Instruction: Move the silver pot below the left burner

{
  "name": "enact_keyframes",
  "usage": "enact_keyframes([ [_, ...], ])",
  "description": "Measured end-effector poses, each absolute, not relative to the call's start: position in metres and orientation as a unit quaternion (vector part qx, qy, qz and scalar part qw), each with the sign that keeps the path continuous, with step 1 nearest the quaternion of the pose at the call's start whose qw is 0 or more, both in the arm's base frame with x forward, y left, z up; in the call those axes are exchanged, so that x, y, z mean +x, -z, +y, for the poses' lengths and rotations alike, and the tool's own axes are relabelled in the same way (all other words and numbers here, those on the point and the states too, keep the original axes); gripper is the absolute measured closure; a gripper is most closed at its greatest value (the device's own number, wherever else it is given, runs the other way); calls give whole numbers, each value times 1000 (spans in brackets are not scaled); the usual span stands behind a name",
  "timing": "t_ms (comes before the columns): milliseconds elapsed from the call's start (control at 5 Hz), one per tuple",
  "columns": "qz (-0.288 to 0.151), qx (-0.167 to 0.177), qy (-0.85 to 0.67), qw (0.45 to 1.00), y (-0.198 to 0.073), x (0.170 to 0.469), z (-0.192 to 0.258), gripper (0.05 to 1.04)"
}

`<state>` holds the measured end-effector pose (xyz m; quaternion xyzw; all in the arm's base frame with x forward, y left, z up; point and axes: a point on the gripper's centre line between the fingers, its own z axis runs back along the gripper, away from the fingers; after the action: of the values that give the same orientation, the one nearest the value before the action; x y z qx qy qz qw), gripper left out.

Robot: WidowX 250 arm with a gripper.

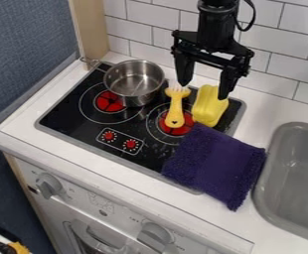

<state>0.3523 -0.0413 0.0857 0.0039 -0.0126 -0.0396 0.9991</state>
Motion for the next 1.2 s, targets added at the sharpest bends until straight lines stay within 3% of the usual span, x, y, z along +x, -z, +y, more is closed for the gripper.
enact_keyframes([
  [200, 2, 2, 40, 999, -73, 350, -42, 82],
  [400, -10, -20, 17, 1000, -57, 348, -23, 82],
  [600, -4, 10, 24, 1000, -60, 348, 5, 82],
  [800, 10, 18, 41, 999, -56, 353, 31, 82],
  [1200, 49, 1, 61, 997, -43, 356, 61, 82],
])
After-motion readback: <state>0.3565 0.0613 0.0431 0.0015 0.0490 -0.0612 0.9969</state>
